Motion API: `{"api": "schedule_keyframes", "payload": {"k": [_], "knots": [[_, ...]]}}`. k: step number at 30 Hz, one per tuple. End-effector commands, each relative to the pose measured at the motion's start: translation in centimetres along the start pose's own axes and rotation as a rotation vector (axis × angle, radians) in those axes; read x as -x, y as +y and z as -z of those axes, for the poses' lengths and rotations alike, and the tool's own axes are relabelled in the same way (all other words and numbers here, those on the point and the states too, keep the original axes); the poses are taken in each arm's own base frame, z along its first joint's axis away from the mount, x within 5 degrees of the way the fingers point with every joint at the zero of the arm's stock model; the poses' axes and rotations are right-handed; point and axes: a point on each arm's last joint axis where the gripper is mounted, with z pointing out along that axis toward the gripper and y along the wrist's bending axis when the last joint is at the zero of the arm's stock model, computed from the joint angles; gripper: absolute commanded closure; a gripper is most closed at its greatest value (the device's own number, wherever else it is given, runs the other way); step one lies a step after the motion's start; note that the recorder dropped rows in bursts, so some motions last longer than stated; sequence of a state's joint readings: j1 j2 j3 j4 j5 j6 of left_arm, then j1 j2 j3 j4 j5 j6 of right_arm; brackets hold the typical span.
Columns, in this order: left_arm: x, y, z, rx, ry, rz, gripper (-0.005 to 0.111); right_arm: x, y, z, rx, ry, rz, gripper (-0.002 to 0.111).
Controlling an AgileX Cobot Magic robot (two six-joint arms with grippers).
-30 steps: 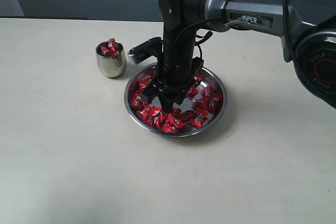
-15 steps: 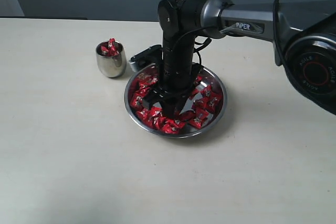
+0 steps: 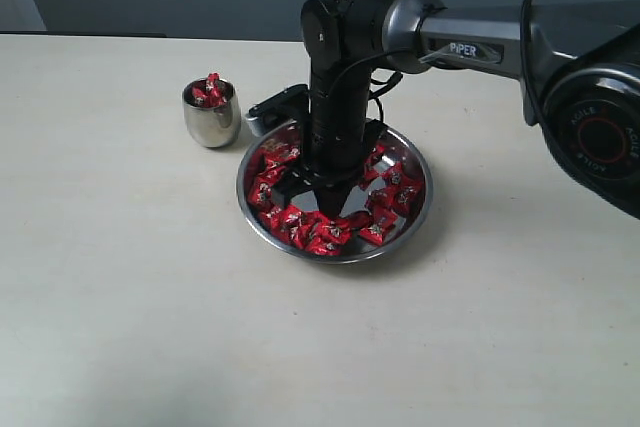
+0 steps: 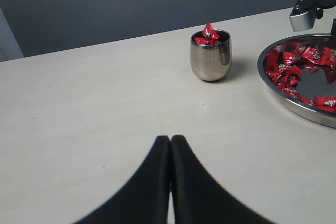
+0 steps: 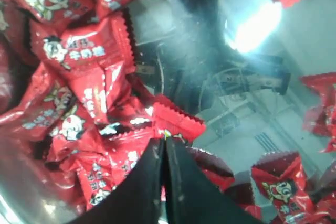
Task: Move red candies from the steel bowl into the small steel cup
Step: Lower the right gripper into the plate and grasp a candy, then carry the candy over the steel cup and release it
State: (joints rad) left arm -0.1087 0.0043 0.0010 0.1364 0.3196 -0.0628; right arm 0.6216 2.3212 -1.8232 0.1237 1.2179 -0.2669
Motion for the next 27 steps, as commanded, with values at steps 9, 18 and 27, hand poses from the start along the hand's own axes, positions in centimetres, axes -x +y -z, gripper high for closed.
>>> {"api": "schedule_keyframes", "payload": {"k": [9, 18, 27], "knots": [[0.1, 0.0, 0.0, -0.004, -0.015, 0.006, 0.106, 2.5, 0.0, 5.6, -0.085, -0.447, -0.007, 0.109], [0.1, 0.0, 0.0, -0.004, -0.015, 0.006, 0.106, 6.3, 0.0, 7.1, -0.017, -0.869, -0.095, 0.109], [0.1, 0.0, 0.0, -0.004, -0.015, 0.006, 0.106, 9.4, -0.3, 6.5, 0.059, -0.934, -0.118, 0.109]]}}
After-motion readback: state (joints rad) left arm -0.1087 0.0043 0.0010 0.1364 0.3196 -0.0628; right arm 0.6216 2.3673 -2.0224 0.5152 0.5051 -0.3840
